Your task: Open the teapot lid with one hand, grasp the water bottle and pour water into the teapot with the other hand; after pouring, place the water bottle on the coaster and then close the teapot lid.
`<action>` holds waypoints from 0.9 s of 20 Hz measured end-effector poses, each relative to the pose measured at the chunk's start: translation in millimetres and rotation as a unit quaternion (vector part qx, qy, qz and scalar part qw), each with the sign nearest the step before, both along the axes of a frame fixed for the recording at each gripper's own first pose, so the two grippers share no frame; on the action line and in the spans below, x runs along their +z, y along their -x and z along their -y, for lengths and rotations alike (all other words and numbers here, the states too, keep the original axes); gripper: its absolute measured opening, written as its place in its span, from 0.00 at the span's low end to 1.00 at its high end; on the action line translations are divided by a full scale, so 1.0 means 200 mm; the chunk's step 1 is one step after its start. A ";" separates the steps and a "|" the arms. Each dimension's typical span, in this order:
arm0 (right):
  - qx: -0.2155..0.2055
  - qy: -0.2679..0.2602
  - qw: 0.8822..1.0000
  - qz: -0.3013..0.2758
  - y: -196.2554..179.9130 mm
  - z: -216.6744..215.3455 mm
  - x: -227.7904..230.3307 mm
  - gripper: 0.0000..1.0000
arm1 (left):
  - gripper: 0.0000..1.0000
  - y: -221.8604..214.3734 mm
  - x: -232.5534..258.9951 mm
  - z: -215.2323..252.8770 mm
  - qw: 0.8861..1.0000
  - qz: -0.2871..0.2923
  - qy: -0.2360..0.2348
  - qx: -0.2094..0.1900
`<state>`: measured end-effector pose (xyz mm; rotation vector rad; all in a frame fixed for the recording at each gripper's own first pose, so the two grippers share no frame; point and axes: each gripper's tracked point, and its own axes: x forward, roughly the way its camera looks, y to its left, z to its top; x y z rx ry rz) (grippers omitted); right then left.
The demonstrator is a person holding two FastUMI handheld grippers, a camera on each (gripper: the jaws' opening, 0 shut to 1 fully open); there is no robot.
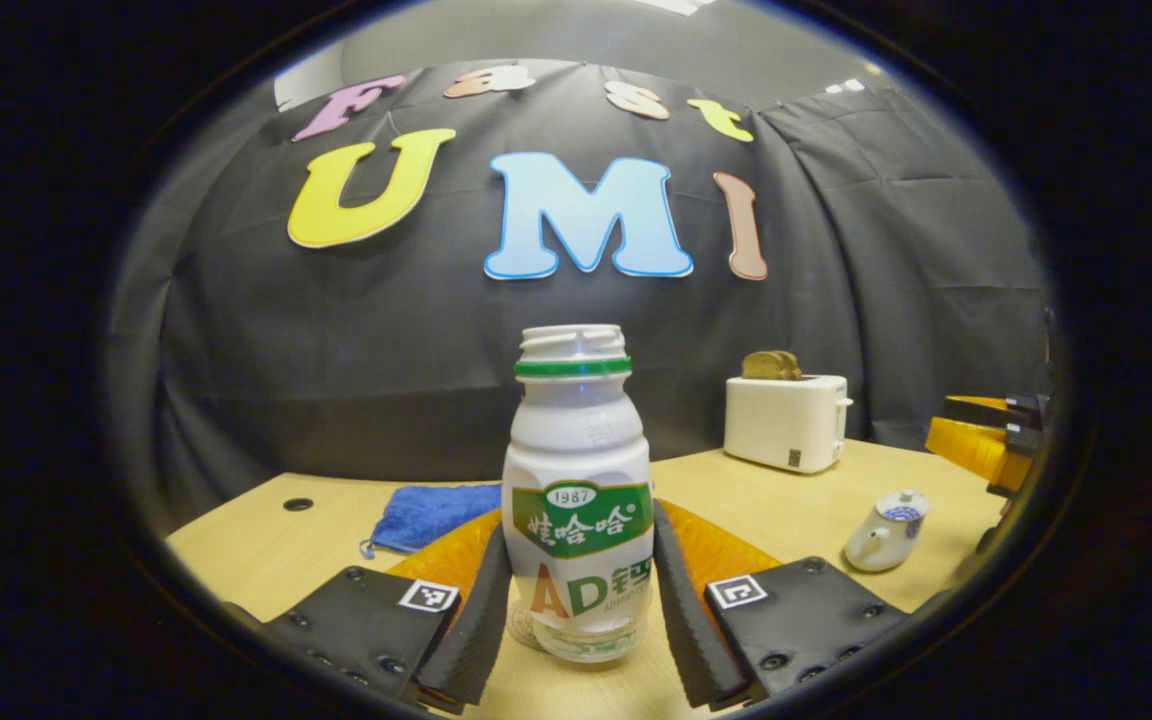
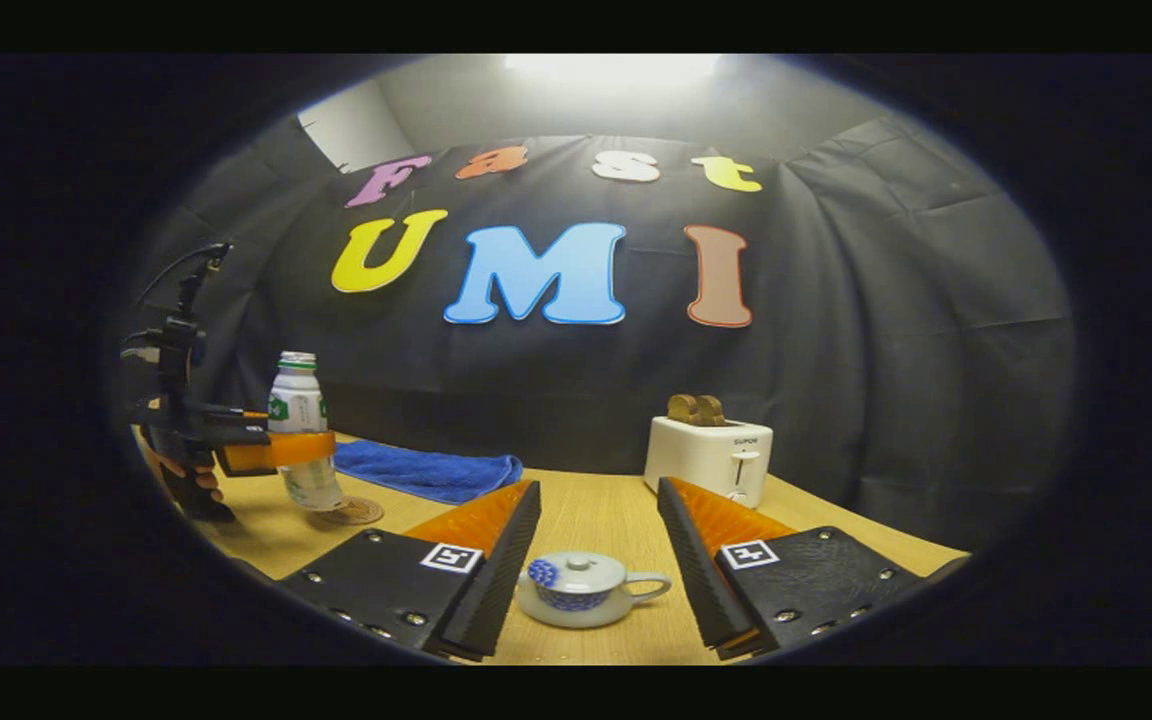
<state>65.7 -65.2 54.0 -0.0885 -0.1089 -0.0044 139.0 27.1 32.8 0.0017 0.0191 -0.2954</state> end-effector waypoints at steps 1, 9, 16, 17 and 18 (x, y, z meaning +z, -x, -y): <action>0.002 -0.001 1.000 -0.002 0.00 -0.01 0.00 0.71 | 0.81 -0.04 -0.01 0.03 1.000 -0.001 -0.001 -0.008; 0.002 -0.021 1.000 -0.007 -0.01 0.02 -0.01 0.72 | 0.80 -0.25 -0.18 -0.06 0.999 -0.034 -0.023 0.026; 0.007 -0.017 1.000 -0.011 -0.01 0.00 -0.02 0.72 | 0.81 -0.27 -0.21 -0.05 0.999 -0.038 -0.015 0.022; 0.008 -0.016 1.000 -0.010 -0.01 0.00 -0.02 0.72 | 0.81 -0.27 -0.21 -0.05 0.999 -0.037 -0.012 0.023; 0.008 -0.016 1.000 -0.011 -0.01 0.00 -0.02 0.72 | 0.82 -0.27 -0.21 -0.06 0.999 -0.036 -0.008 0.024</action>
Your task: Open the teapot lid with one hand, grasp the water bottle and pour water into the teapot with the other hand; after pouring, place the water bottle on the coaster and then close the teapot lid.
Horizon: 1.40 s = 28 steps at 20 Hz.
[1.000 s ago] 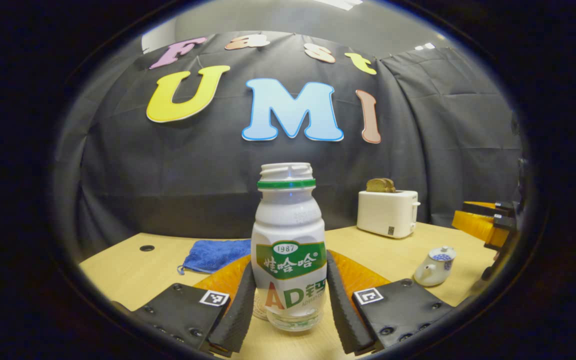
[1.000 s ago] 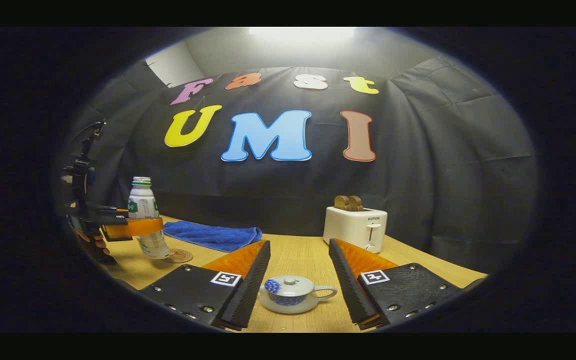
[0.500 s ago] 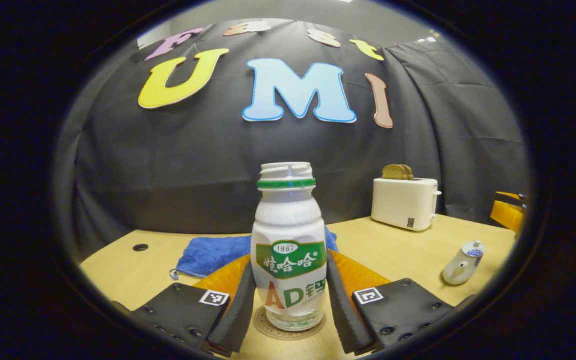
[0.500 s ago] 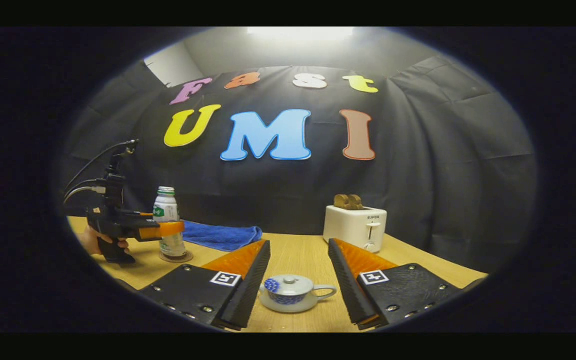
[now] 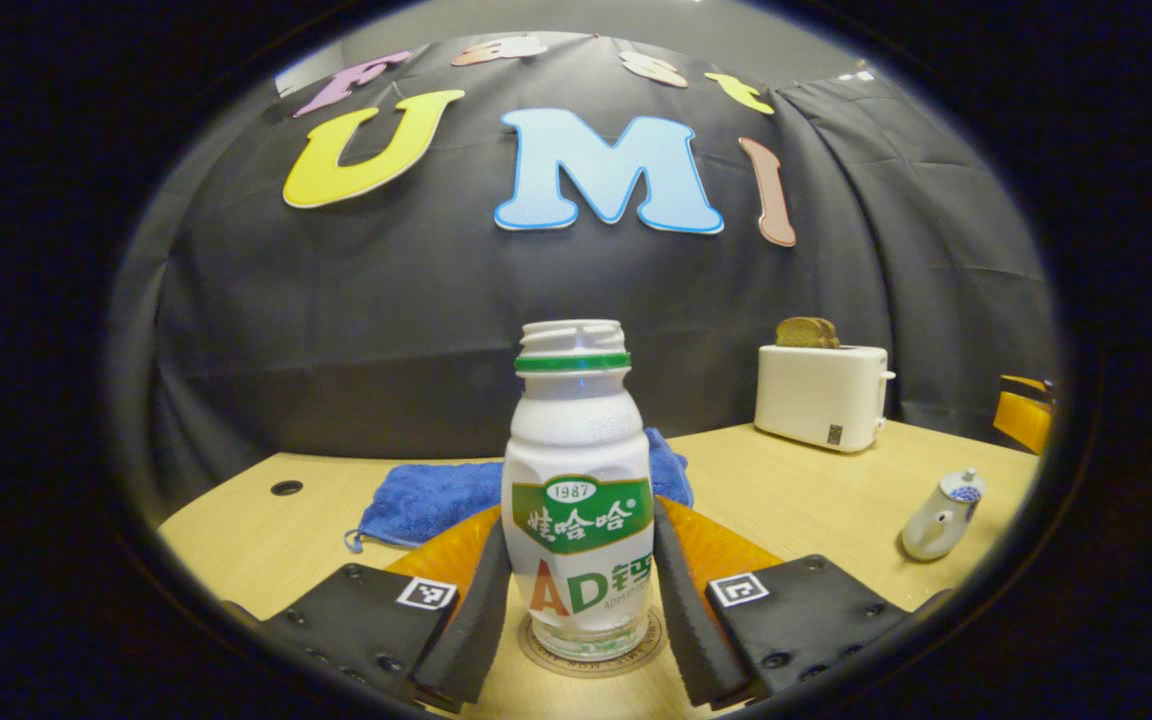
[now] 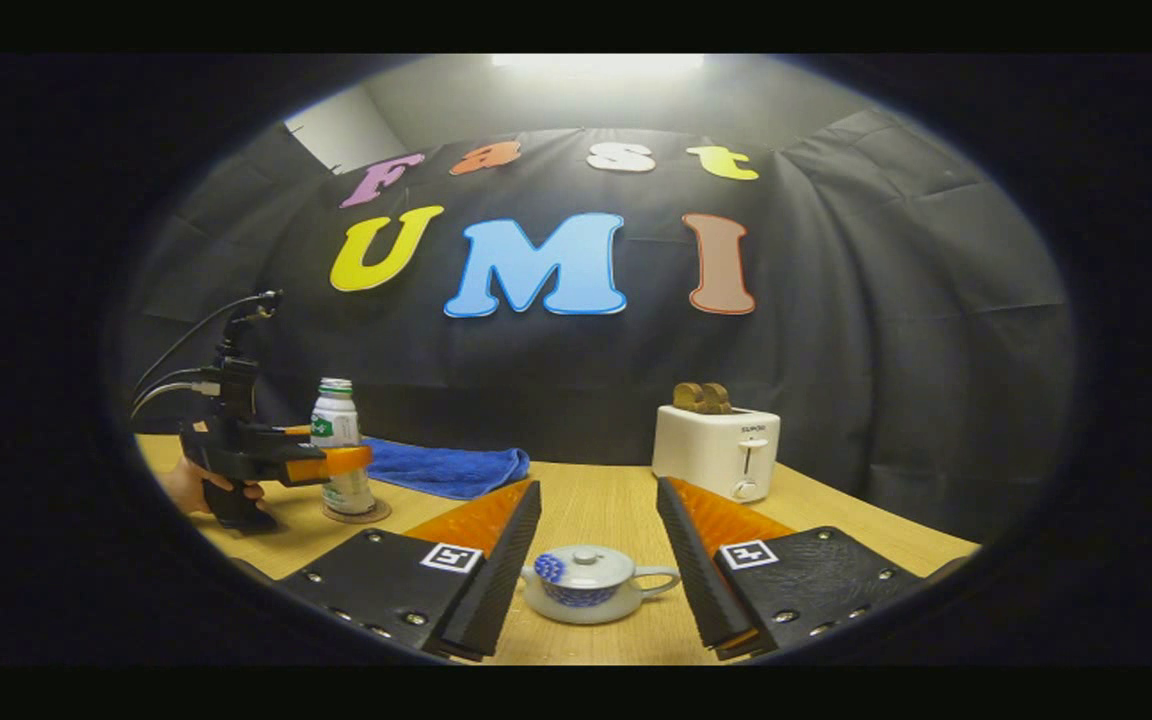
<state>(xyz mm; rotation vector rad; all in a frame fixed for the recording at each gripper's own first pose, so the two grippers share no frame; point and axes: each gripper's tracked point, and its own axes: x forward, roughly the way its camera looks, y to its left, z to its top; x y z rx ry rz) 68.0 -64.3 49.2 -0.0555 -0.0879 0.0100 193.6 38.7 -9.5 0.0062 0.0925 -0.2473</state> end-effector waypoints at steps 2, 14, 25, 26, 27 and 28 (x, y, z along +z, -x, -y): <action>-0.001 0.000 1.000 -0.002 0.00 0.00 -0.01 0.71 | 0.86 0.00 -0.01 -0.01 1.000 -0.001 0.008 0.000; 0.016 -0.002 1.000 0.001 0.01 -0.04 0.00 0.72 | 1.00 0.13 0.02 -0.01 1.000 0.006 -0.004 0.012; 0.014 0.020 0.999 -0.032 0.25 -0.24 -0.09 0.87 | 1.00 0.79 0.02 -0.08 0.998 0.008 0.045 0.045; 0.012 0.010 0.999 -0.043 0.29 -0.29 -0.13 0.88 | 0.99 0.88 0.02 -0.04 0.998 0.012 0.041 0.049; 0.015 -0.003 0.998 -0.054 0.33 -0.34 -0.16 0.87 | 0.99 0.96 0.03 -0.02 0.998 0.017 0.033 0.054; 0.022 -0.016 0.998 -0.060 0.37 -0.39 -0.18 0.87 | 0.98 1.02 0.03 0.03 0.998 0.020 0.027 0.056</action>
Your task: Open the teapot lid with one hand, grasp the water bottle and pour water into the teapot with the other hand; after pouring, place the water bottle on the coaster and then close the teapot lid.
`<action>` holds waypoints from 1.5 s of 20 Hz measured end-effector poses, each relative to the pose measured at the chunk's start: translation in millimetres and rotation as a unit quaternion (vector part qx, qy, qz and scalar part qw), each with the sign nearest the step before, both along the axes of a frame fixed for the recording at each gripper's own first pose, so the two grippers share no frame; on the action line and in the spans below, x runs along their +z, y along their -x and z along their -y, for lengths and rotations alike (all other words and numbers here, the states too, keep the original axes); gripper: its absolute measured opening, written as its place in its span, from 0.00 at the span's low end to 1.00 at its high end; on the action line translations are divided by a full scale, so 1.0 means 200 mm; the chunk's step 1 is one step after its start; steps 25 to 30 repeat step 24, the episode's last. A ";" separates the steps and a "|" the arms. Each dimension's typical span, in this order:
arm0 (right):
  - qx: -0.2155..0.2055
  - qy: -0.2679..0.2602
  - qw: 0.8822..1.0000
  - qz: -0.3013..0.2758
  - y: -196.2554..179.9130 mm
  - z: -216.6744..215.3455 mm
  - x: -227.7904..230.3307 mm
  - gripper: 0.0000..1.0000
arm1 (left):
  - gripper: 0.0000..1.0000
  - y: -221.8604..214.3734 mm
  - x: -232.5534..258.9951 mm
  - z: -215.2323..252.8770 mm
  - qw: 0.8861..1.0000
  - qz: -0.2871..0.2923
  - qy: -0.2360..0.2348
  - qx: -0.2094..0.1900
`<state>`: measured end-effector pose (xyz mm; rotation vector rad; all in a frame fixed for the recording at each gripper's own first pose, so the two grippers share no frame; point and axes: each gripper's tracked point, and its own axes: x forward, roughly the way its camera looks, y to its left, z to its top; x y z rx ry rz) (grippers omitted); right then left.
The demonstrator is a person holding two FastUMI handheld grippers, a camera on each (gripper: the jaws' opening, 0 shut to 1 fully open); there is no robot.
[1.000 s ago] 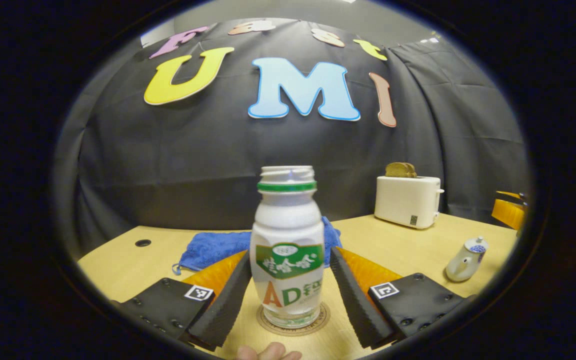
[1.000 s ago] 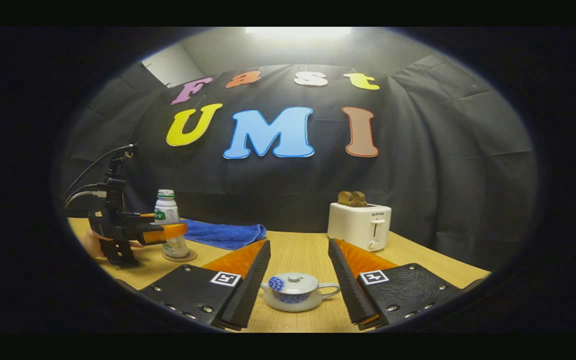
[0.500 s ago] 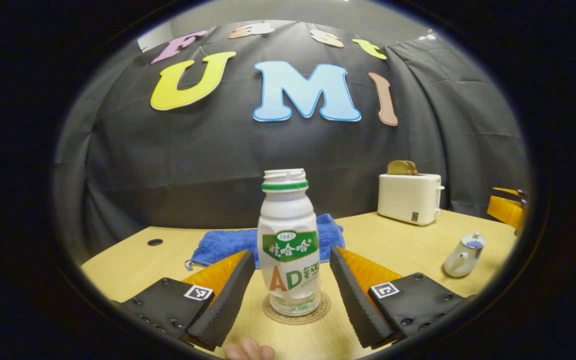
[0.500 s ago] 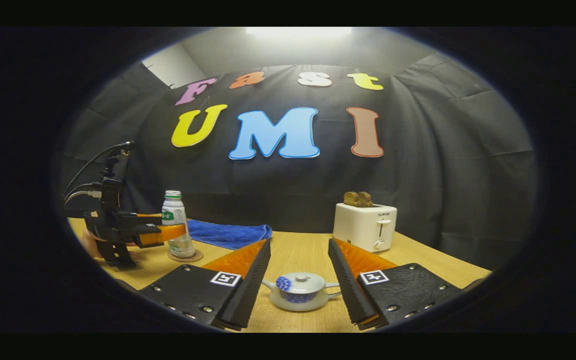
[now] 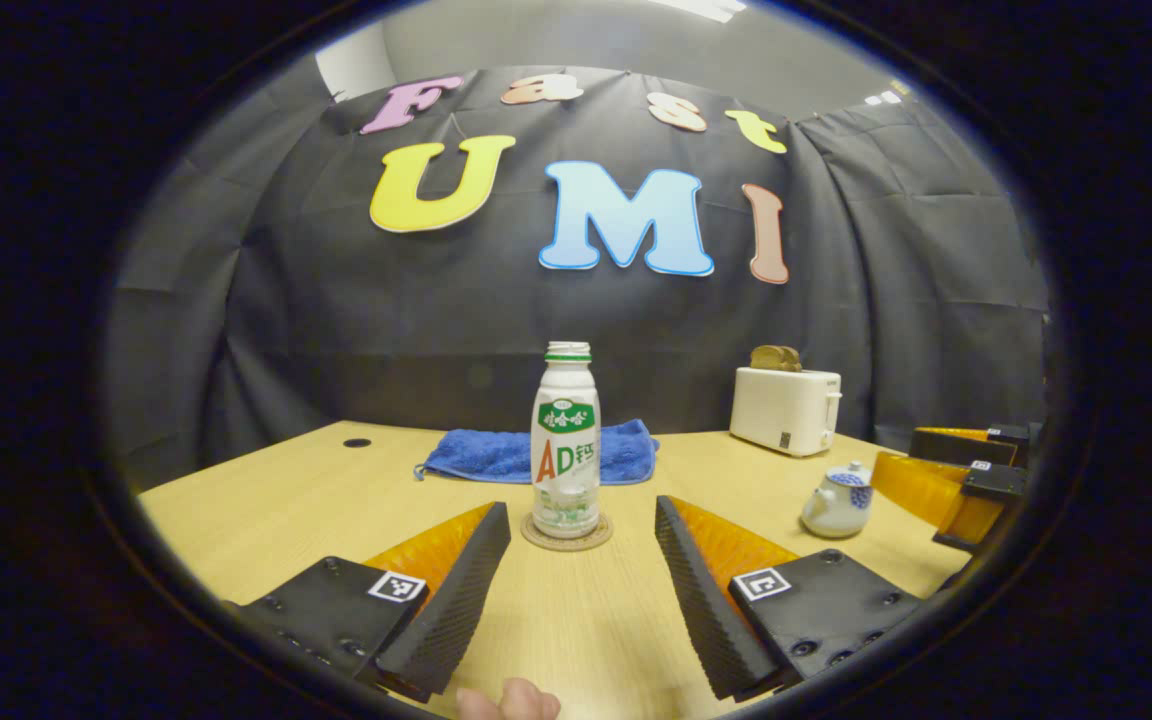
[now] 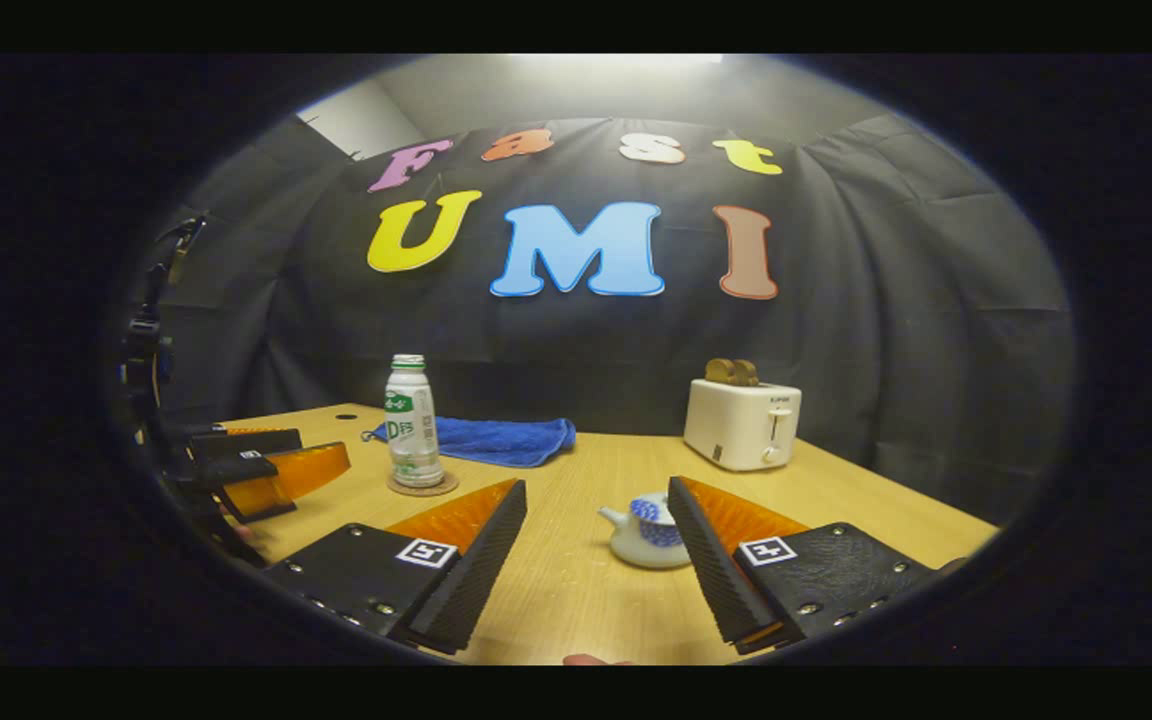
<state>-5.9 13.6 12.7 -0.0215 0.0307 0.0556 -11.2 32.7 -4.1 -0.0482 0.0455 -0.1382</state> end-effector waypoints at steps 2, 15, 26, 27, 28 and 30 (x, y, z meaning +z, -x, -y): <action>-0.006 0.004 1.000 -0.004 0.04 -0.05 -0.05 0.87 | 0.96 0.12 0.00 0.06 1.000 0.007 -0.020 0.011; -0.051 -0.006 0.999 0.011 0.08 -0.07 -0.07 0.89 | 1.00 0.21 0.01 0.05 0.998 0.015 -0.021 0.049; -0.058 -0.007 0.998 0.013 0.07 -0.06 -0.06 0.98 | 0.95 0.22 0.02 0.10 1.000 0.018 -0.019 0.015; -0.058 -0.007 0.998 0.013 0.07 -0.06 -0.06 0.98 | 0.95 0.22 0.02 0.10 1.000 0.018 -0.019 0.015; -0.058 -0.007 0.998 0.013 0.07 -0.06 -0.06 0.98 | 0.95 0.22 0.02 0.10 1.000 0.018 -0.019 0.015; -0.058 -0.007 0.998 0.013 0.07 -0.06 -0.06 0.98 | 0.95 0.22 0.02 0.10 1.000 0.018 -0.019 0.015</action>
